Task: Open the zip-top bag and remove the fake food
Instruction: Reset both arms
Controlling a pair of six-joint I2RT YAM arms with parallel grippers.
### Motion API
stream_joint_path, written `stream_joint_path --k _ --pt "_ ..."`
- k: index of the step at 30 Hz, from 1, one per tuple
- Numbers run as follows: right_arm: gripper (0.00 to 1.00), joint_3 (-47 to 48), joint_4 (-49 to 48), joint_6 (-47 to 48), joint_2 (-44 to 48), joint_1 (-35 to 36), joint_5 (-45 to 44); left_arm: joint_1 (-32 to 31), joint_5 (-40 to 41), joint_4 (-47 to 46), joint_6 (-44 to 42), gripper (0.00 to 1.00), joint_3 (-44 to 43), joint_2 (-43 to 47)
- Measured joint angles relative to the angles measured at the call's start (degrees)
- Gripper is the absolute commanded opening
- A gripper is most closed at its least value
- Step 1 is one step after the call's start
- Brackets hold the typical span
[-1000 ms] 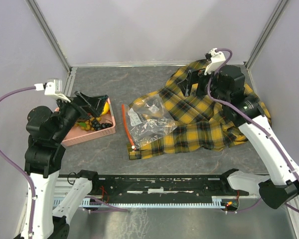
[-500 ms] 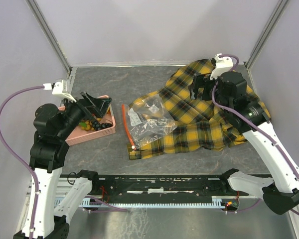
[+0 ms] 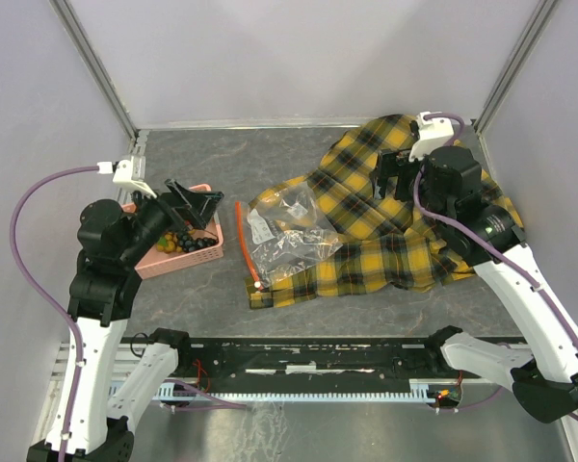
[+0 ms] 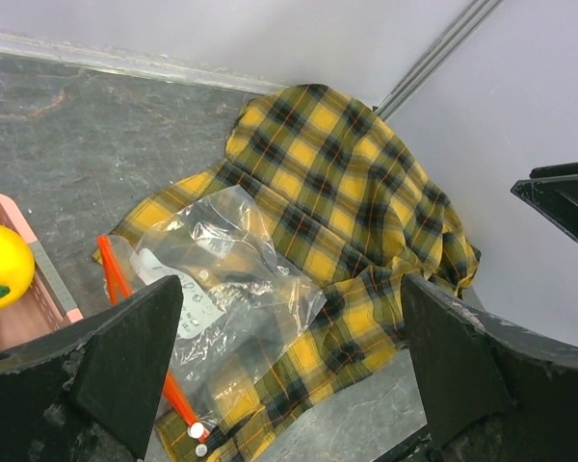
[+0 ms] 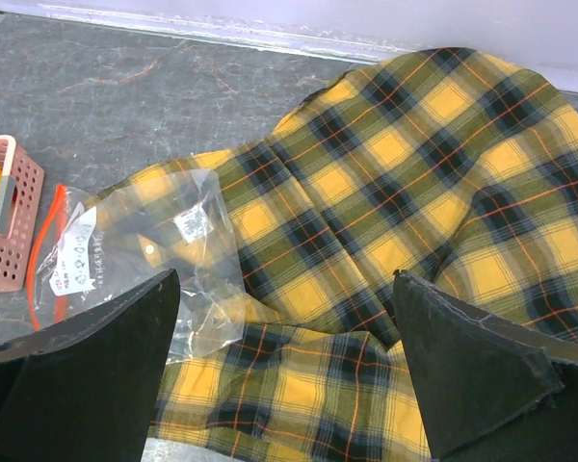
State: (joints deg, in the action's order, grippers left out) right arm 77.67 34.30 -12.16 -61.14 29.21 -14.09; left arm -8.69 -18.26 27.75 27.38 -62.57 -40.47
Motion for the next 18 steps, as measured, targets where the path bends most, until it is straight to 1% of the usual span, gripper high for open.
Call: stream_joint_path --k 9,18 --pt "0.99 -1.1 0.5 1.4 0.5 0.2 -2.9 0.0 -0.5 -2.2 0.1 0.99 0.6 -0.2" --pt "0.99 -1.8 0.6 1.6 0.5 0.3 -4.6 0.0 -0.9 -2.2 0.1 0.99 1.1 -0.2"
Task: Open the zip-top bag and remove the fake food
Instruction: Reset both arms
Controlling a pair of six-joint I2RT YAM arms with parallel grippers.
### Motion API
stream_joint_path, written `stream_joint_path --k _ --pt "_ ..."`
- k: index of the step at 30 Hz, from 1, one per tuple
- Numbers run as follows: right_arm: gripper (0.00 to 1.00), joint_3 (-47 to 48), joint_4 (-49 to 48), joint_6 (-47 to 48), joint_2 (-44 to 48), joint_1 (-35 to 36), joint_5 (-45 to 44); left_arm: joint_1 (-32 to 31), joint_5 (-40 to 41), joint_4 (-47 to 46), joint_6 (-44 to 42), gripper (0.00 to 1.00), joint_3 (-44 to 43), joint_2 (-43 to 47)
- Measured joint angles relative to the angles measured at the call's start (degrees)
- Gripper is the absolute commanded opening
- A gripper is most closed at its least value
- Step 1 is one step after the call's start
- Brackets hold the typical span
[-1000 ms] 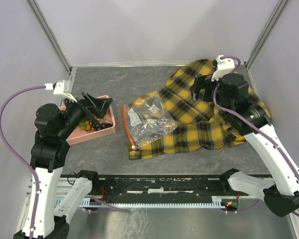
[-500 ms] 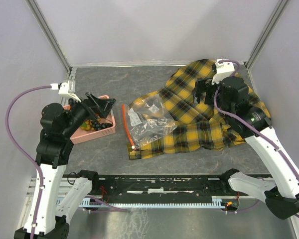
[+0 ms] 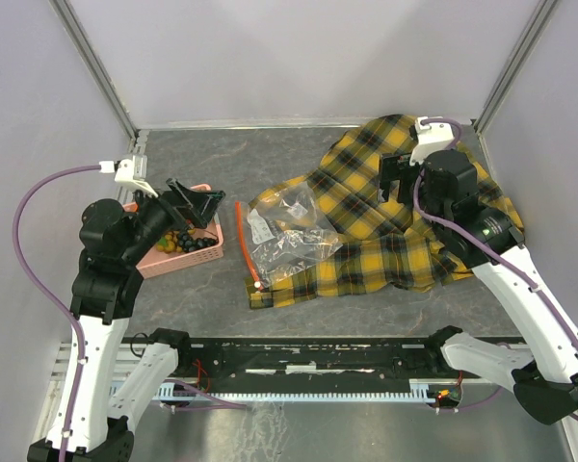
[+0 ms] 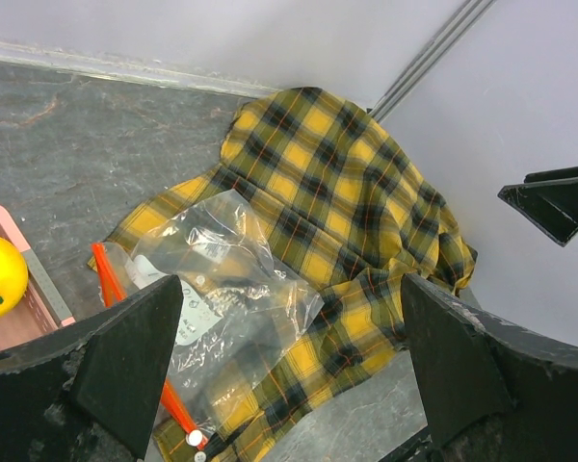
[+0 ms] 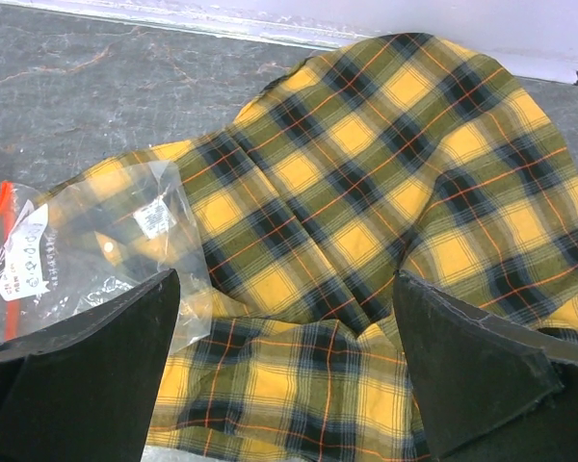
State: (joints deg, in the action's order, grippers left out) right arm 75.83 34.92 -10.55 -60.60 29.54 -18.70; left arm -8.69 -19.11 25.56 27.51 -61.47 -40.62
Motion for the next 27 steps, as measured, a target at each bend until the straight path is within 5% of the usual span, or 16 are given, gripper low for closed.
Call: stream_joint_path --k 27 --pt "0.99 -0.1 0.3 0.4 0.0 0.1 -4.2 0.0 0.0 0.0 0.0 0.99 0.9 -0.3"
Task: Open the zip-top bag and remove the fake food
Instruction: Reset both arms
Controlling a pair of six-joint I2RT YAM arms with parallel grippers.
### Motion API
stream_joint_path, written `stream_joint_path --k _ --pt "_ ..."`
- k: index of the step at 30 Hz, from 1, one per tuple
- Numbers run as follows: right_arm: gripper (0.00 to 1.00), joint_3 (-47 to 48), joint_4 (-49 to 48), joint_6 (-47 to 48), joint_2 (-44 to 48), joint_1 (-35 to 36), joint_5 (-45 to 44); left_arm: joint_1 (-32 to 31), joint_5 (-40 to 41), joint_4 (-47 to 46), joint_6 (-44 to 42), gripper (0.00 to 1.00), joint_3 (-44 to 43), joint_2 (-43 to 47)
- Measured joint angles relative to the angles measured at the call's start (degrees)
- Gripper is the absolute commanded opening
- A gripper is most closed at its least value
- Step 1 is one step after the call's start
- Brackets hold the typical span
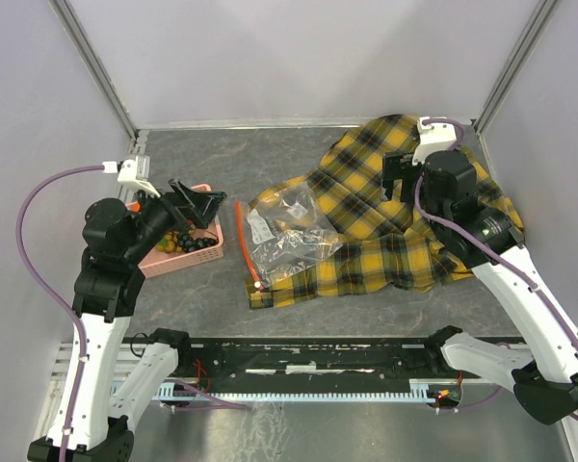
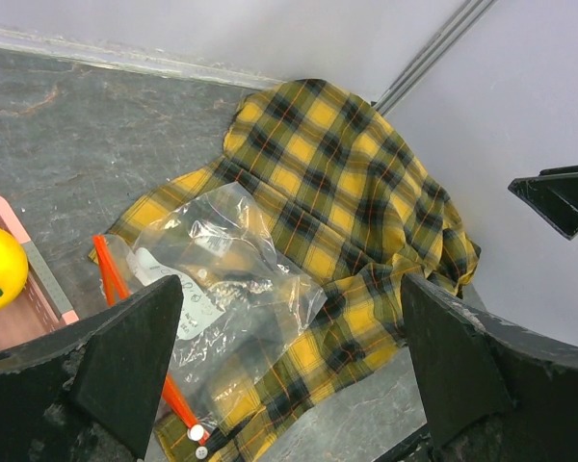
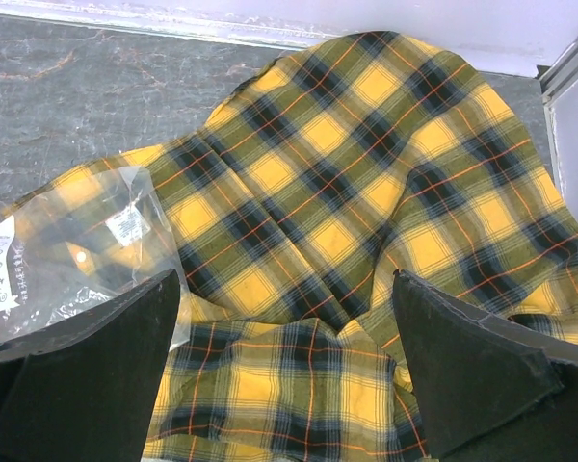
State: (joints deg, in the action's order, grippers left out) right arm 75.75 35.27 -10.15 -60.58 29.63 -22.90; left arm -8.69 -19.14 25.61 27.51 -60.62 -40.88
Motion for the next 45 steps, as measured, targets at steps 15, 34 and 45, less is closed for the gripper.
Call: stream_joint_path --k 15,34,45 --pt "0.99 -0.8 0.4 0.0 0.9 0.0 -1.3 0.0 0.0 0.0 0.0 0.99 0.0 0.0" --pt "0.99 -1.5 0.9 0.7 1.7 0.0 -1.7 0.0 0.0 0.0 0.0 0.99 0.0 0.0" --pt "0.99 -1.6 1.7 1.9 2.3 0.0 -2.4 0.0 0.0 0.0 0.0 0.99 0.0 -0.3"
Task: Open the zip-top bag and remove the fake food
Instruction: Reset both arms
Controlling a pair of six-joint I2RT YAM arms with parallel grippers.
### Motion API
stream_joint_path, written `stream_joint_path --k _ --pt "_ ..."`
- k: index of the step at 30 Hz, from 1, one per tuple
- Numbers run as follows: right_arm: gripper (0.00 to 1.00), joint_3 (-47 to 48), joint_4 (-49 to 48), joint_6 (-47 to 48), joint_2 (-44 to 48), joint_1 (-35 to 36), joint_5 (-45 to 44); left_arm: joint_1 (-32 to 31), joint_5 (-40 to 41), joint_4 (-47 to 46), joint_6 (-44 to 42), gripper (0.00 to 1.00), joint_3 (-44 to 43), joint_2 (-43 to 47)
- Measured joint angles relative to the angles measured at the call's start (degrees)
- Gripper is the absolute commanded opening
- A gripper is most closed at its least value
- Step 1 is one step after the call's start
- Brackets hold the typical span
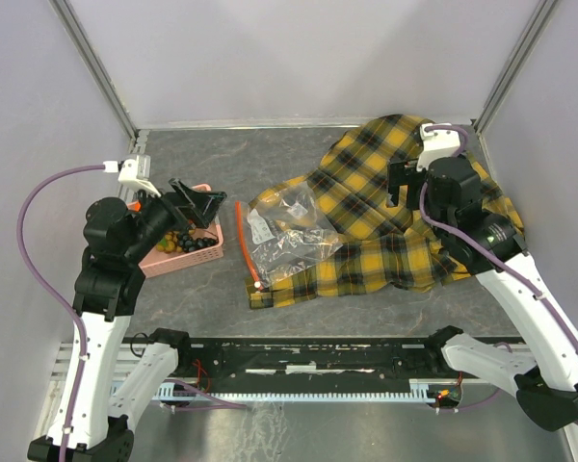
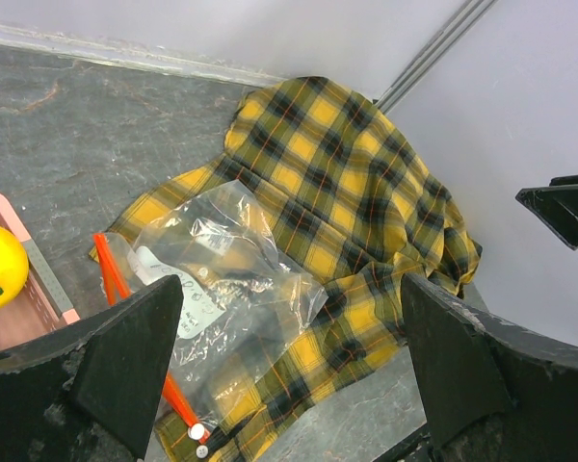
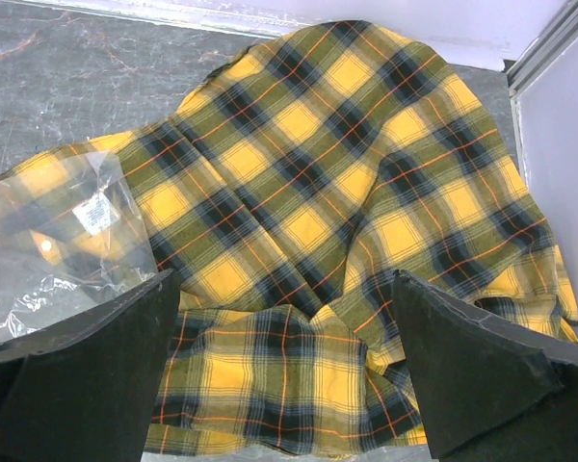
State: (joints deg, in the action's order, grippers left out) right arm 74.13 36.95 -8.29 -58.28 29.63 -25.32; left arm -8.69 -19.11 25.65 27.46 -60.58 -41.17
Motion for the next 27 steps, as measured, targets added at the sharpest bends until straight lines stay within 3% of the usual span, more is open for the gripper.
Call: stream_joint_path --k 15,27 --pt "0.99 -2.6 -0.5 2.6 2.4 0.0 10.7 0.0 -3.9 -2.3 0.0 0.99 0.0 -0.5" --pt "0.99 -2.8 -0.9 2.6 2.6 0.0 11.7 0.0 -3.7 -2.2 0.0 0.99 0.0 -0.4"
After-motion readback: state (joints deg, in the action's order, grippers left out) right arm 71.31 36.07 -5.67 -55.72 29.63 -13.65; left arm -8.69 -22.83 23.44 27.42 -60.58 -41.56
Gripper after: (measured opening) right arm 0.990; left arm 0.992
